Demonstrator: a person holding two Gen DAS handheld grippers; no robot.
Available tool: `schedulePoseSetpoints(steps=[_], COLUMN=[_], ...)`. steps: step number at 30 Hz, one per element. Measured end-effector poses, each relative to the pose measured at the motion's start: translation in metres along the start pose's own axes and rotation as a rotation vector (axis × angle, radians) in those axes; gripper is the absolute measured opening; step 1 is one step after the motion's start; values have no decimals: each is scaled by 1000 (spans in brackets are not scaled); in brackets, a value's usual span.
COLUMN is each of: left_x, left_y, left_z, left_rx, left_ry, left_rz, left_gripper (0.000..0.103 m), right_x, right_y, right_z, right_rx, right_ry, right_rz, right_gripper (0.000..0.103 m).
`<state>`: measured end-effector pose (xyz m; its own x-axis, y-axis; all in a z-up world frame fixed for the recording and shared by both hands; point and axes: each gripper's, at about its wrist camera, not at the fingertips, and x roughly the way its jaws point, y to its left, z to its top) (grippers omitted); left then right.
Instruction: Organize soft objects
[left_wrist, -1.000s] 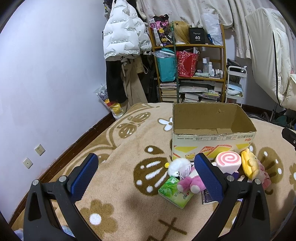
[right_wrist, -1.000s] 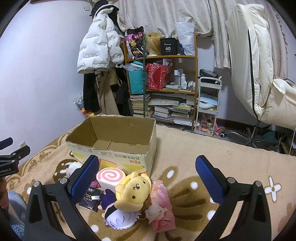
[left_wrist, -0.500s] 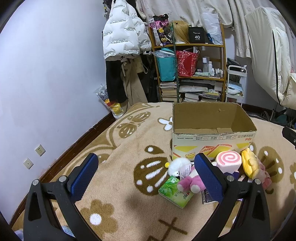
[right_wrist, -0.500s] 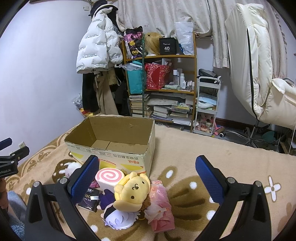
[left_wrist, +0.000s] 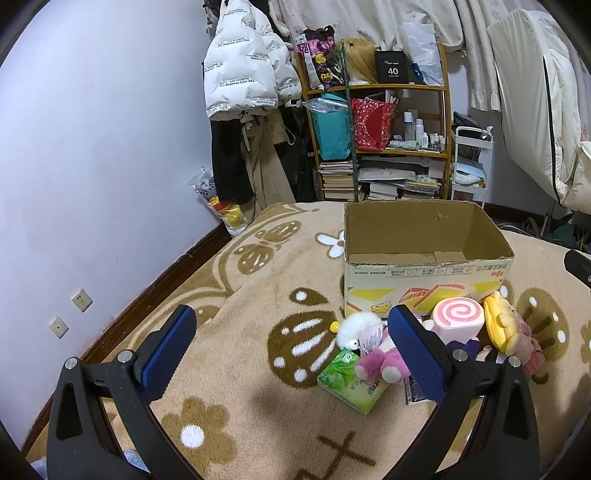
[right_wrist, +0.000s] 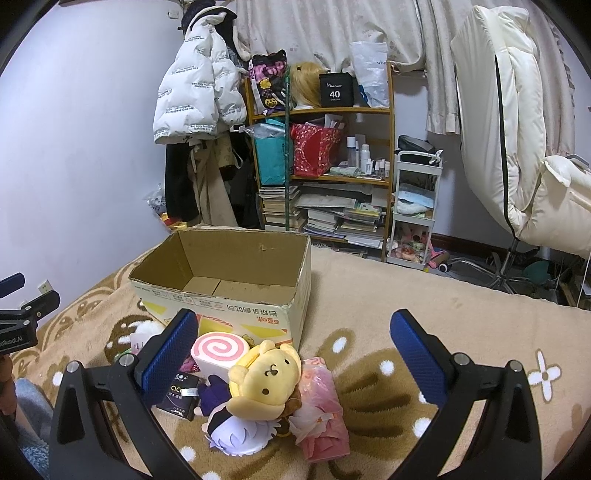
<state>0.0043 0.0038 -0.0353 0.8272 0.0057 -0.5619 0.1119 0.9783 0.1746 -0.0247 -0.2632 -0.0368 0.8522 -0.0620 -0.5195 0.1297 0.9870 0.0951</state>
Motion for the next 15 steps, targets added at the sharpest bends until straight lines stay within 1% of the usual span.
schedulePoseSetpoints(steps=[4,7,10,12,15], left_x=[3,6,12,16,25], left_y=[3,3,6,4,7], left_z=[-3,1,5,15,24], left_rx=[3,9,3,-8,-40], left_ry=[6,27,52,67,85], left_rz=[5,8,-3,-11,-41], left_gripper=[102,102,102,102,102], right_x=[1,2,10,11,14], right_y=[1,0,2,-1,1], right_z=[0,-1,-8,-8,-6], right_rx=[0,-1,-5,-4,-3], right_ry=[1,5,14,15,19], right_rz=[-3,-2,20,29,36], right_gripper=[103,103,103,103,103])
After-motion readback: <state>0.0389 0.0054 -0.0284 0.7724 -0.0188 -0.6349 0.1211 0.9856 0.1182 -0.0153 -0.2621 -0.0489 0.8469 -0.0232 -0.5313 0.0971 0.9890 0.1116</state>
